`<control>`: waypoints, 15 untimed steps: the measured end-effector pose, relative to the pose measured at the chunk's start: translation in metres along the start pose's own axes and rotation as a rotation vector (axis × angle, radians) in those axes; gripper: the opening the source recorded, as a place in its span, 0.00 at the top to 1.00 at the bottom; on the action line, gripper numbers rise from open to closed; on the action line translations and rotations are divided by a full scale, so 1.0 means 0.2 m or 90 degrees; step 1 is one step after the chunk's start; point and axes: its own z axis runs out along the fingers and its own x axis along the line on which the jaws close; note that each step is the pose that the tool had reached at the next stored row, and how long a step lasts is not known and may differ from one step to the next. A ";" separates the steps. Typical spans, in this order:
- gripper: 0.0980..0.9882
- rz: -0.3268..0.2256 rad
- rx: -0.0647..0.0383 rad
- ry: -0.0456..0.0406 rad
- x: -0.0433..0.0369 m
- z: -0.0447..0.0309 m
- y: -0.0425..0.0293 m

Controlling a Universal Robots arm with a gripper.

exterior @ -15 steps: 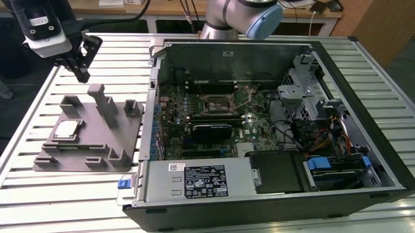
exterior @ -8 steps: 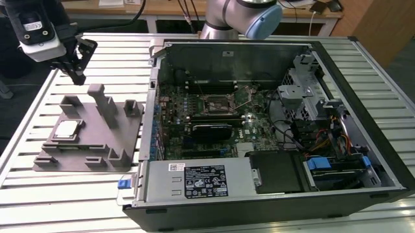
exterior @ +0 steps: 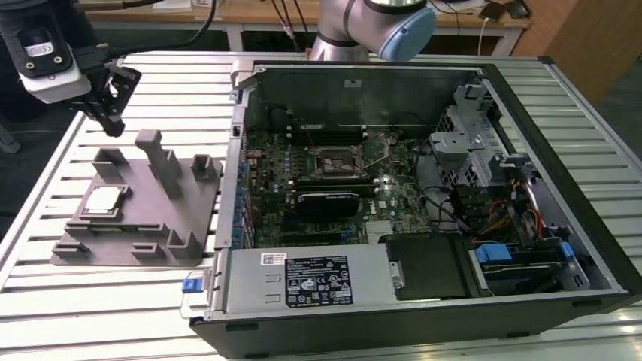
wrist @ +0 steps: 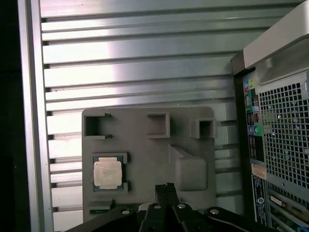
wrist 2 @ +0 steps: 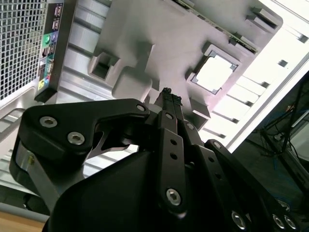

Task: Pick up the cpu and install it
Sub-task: 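Reach for the cpu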

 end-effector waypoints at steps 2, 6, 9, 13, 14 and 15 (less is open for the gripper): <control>0.99 0.000 0.000 0.0000 0.017 0.010 -0.003; 0.99 0.000 0.000 0.0001 0.046 0.029 -0.010; 0.99 0.000 0.000 0.0000 0.066 0.045 -0.015; 0.99 0.000 0.000 0.0000 0.089 0.065 -0.020; 0.99 0.000 0.000 0.0000 0.095 0.070 -0.022; 0.99 0.000 0.000 0.0000 0.100 0.074 -0.023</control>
